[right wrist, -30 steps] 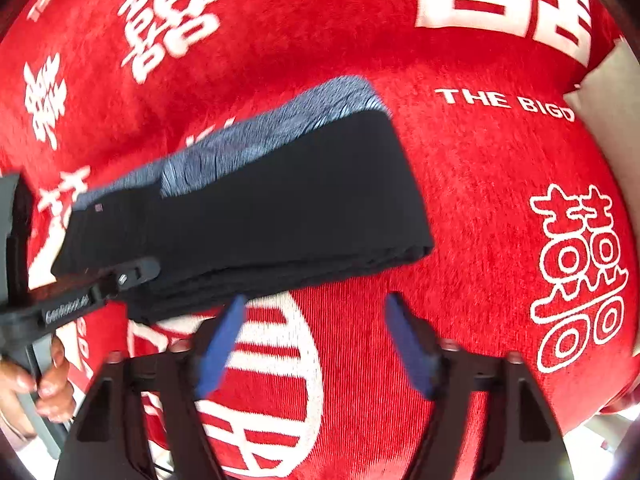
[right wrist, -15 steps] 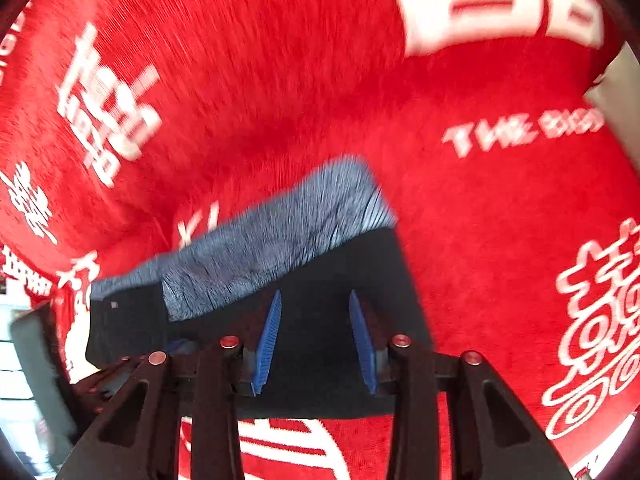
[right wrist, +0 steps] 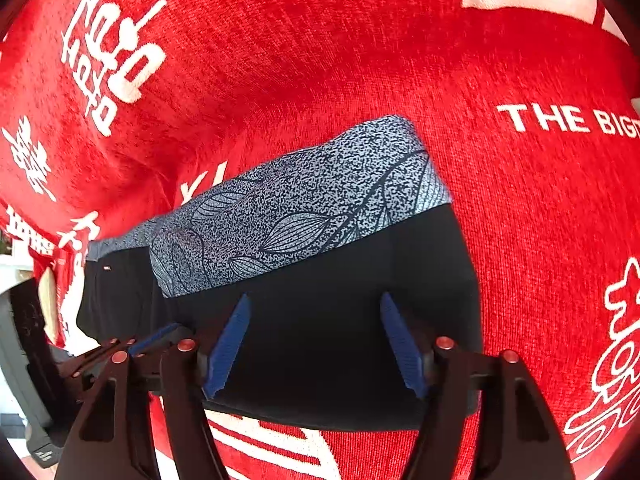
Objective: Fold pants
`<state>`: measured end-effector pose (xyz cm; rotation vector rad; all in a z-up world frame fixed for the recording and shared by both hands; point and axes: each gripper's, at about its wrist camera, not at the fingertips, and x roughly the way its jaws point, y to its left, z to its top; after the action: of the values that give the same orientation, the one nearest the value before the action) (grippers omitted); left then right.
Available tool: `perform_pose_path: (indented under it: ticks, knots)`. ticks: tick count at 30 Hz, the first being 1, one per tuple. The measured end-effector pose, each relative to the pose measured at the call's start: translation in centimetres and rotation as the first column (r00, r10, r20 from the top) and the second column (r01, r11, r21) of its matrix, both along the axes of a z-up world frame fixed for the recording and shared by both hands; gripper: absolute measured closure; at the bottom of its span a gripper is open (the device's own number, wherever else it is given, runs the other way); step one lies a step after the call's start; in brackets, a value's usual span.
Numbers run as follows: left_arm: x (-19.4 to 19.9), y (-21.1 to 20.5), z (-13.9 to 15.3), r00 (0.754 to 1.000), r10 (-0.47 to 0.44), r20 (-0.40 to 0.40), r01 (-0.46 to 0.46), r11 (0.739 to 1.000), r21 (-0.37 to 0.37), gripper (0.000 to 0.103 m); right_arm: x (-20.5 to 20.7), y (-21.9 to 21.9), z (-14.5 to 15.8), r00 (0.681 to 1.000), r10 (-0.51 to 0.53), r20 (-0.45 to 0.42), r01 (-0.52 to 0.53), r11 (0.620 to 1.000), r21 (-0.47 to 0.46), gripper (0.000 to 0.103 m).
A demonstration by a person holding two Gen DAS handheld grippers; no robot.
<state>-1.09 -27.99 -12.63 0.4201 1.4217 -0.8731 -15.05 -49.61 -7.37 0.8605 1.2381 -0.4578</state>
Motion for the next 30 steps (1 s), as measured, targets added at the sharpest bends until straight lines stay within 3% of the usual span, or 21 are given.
perform_pose_path:
  ticks: [6,10,11,13,15,23,30]
  knots:
    - [0.5,2.5,2.0,0.998,0.052,0.027,-0.051,0.998,-0.030,0.095,-0.3,0.0,0.7,0.998,-0.056,0.042,0.056,0.998,-0.010,0.031]
    - [1.1,4.3,2.7,0.996,0.089,-0.001,-0.089,0.994,-0.064,0.092,-0.5,1.0,1.5,0.996,-0.065,0.065,0.063,0.998,0.031,0.030]
    - [1.3,4.9,2.8,0.995,0.099,-0.009,-0.099,0.993,-0.070,0.062,-0.2,1.6,1.6,0.997,-0.054,0.061,0.051,0.998,0.042,0.029]
    - [1.6,6.0,3.4,0.991,0.136,-0.006,-0.136,0.985,-0.105,0.011,0.3,2.8,1.9,0.999,-0.030,0.034,0.028,0.998,0.052,0.029]
    - [1.8,7.1,4.1,0.988,0.154,0.003,-0.152,0.979,-0.136,0.011,0.7,4.1,2.4,1.000,-0.004,0.009,0.004,1.000,0.025,0.029]
    - [3.2,10.8,3.2,0.978,0.206,0.012,-0.206,0.978,-0.010,0.011,3.3,9.4,3.1,0.987,0.129,-0.094,-0.137,0.987,-0.083,0.029]
    - [4.5,14.7,2.2,0.960,0.281,0.018,-0.281,0.958,0.060,0.011,4.6,11.8,2.4,0.973,0.185,-0.136,-0.198,0.976,-0.089,0.029]
